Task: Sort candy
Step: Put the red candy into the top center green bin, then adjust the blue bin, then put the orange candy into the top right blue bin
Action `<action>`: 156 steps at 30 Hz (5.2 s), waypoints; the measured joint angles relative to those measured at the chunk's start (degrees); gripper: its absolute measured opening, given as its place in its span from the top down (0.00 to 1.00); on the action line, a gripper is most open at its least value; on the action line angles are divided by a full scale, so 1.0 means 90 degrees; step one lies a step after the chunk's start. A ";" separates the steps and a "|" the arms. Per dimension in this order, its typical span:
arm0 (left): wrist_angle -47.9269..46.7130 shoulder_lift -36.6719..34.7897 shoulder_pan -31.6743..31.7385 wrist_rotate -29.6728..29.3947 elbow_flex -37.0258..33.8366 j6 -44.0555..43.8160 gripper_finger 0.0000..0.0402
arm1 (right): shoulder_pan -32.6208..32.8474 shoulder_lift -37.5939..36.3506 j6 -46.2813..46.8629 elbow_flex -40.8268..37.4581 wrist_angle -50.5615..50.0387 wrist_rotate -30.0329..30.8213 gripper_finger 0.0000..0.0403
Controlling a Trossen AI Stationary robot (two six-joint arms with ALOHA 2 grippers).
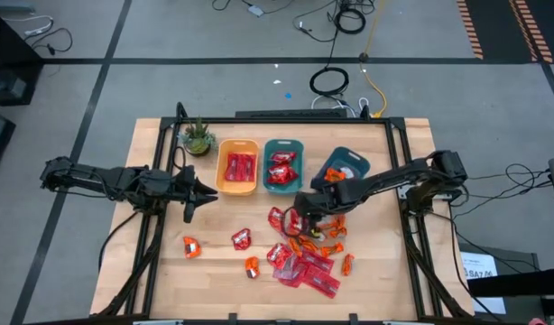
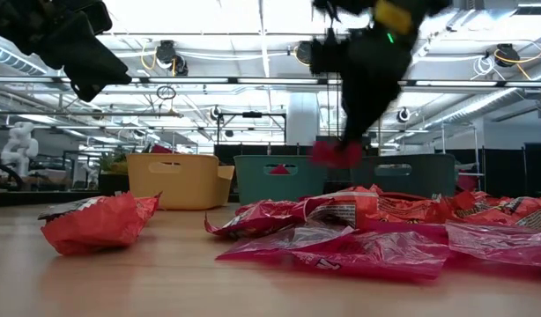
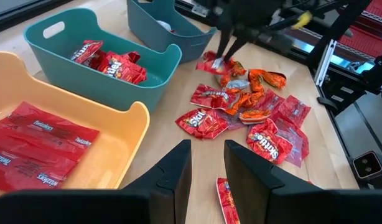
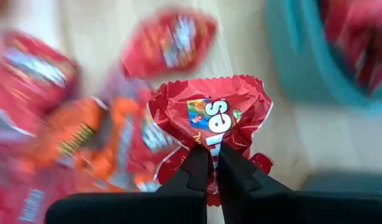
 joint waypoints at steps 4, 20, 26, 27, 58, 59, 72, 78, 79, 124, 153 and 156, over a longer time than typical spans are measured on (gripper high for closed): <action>0.0000 0.0000 0.0000 0.0000 0.0000 0.0000 0.74 | -0.0105 -0.0017 -0.0503 0.0880 -0.0260 0.0274 1.00; -0.0002 0.0000 -0.0002 0.0000 0.0000 0.0000 0.74 | -0.2270 0.0367 -0.0172 0.1715 -0.0194 -0.0301 0.97; -0.0005 0.0000 -0.0002 0.0000 0.0000 0.0005 0.74 | -0.2398 0.0442 -0.0167 0.1715 -0.0152 -0.0303 0.83; -0.0005 0.0000 -0.0002 0.0000 0.0000 0.0007 0.74 | -0.2396 0.0432 -0.0167 0.1715 -0.0114 -0.0309 0.79; -0.0017 0.0000 -0.0001 0.0000 0.0000 0.0017 0.74 | -0.1197 -0.2623 0.7195 -0.1345 -0.2499 0.1820 0.45; -0.0017 0.0000 -0.0002 0.0000 0.0000 0.0017 0.74 | -0.1155 -0.2816 0.7698 -0.1626 -0.2444 0.1730 0.45; -0.0015 0.0000 0.0000 0.0000 0.0000 0.0019 0.74 | -0.1418 -0.3122 0.9534 -0.3235 -0.1914 0.0873 0.47; -0.0015 0.0000 -0.0001 -0.0033 0.0000 0.0019 0.74 | -0.1697 -0.3116 0.9162 -0.3622 -0.1260 0.0858 0.60; -0.0015 0.0000 0.0000 -0.0039 0.0000 0.0019 0.74 | -0.1768 -0.3116 0.9055 -0.3687 -0.1209 0.0852 0.64; 0.0015 0.0000 -0.0002 -0.0362 0.0000 0.0015 0.74 | -0.4558 -0.2512 0.4277 -0.3742 0.1299 -0.0186 1.00; 0.0000 0.0000 -0.0001 -0.0352 0.0000 0.0017 0.74 | -0.4556 -0.2716 0.4392 -0.3373 0.0641 -0.0273 0.76; -0.0002 0.0000 -0.0002 -0.0331 0.0000 0.0017 0.74 | -0.4554 -0.2991 0.4337 -0.3373 0.0539 -0.0308 0.71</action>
